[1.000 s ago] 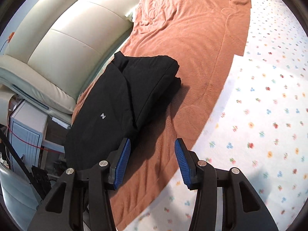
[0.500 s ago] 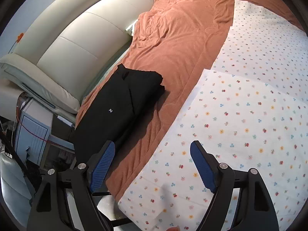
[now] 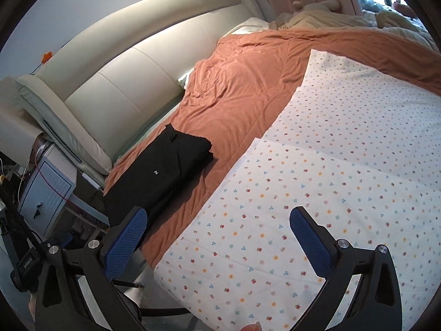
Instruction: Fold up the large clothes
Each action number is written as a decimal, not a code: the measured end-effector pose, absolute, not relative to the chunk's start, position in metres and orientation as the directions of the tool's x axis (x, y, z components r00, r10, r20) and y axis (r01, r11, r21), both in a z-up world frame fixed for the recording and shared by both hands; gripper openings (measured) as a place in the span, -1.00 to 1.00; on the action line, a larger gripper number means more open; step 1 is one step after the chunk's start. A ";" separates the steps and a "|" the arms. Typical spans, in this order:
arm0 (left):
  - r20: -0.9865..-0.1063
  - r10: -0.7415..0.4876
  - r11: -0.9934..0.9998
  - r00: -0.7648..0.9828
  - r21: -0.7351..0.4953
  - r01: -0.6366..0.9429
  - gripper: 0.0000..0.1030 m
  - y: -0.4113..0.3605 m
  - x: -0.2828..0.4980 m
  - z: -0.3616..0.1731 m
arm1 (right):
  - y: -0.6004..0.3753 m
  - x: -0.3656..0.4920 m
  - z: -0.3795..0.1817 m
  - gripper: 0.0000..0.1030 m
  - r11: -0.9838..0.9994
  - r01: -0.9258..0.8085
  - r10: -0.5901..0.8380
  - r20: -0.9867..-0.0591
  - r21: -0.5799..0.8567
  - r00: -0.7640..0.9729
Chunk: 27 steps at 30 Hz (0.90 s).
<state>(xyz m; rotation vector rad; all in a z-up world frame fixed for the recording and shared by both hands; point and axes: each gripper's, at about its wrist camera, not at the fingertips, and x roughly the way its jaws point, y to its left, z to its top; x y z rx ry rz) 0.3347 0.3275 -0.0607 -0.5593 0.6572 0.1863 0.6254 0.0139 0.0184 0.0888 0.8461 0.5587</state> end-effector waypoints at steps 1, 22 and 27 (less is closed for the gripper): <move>-0.615 -0.011 0.846 0.788 -0.426 -0.321 1.00 0.322 0.332 -0.056 | 0.011 0.620 0.021 1.00 0.855 -0.432 0.499 -0.681 0.286 0.536; -0.468 -0.046 0.933 0.882 -0.336 -0.130 1.00 0.233 0.243 0.015 | -0.090 0.455 0.067 1.00 0.918 -0.345 0.394 -0.560 0.196 0.729; -0.454 -0.038 0.953 0.890 -0.286 -0.105 1.00 0.215 0.216 0.024 | -0.106 0.409 0.073 1.00 0.932 -0.321 0.360 -0.519 0.167 0.775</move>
